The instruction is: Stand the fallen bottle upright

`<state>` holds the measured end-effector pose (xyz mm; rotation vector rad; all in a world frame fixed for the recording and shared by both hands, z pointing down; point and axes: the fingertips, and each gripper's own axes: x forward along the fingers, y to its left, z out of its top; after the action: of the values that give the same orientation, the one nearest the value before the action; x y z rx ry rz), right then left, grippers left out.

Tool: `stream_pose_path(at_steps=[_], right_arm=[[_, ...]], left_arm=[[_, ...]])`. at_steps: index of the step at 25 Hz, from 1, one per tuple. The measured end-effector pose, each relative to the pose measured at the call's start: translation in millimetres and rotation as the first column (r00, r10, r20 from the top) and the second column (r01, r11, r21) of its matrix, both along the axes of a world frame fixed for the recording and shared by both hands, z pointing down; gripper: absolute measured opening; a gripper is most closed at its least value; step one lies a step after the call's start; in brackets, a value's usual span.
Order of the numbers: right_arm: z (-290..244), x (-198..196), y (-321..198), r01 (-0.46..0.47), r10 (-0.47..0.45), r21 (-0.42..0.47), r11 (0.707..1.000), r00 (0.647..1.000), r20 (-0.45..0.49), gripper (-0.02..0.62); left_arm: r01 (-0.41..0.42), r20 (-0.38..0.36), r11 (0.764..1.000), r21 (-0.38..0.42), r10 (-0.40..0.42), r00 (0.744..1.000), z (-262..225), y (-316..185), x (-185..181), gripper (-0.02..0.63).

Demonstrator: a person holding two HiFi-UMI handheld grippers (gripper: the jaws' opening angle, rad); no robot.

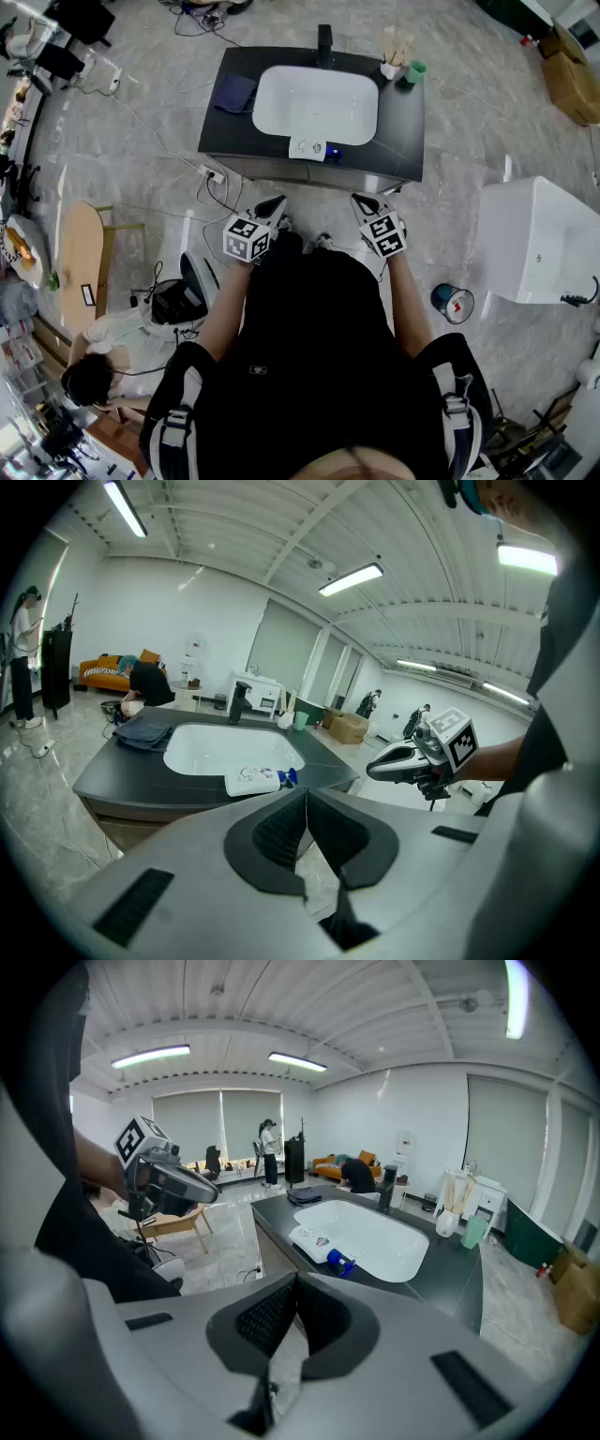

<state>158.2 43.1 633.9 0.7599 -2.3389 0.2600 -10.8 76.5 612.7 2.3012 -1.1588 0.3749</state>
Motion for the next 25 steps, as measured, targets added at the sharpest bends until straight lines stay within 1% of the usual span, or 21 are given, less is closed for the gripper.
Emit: stream_pose_path(at_steps=[10,16,21,25], right_arm=[[-1.2,6.9,-2.4,0.006,-0.005,-0.006,1.0,1.0,0.023,0.058],[5.8,13.1,-3.1,-0.02,0.021,-0.026,0.999,0.999,0.036,0.058],[11.0,12.0,-6.5,-0.017,0.018,-0.05,0.999,1.0,0.019,0.058],[13.7,6.5,-14.6,-0.015,0.015,-0.058,0.998,1.0,0.004,0.058]], left_arm=[[0.006,0.005,1.0,0.005,-0.006,1.0,-4.3,-2.8,10.7,0.015],[0.01,0.003,1.0,0.0,-0.01,1.0,-1.4,-2.7,14.7,0.015],[0.03,-0.007,1.0,-0.004,-0.03,1.0,-2.6,-2.4,8.4,0.015],[0.036,-0.016,0.999,-0.023,-0.036,0.999,1.6,-5.0,-0.4,0.015]])
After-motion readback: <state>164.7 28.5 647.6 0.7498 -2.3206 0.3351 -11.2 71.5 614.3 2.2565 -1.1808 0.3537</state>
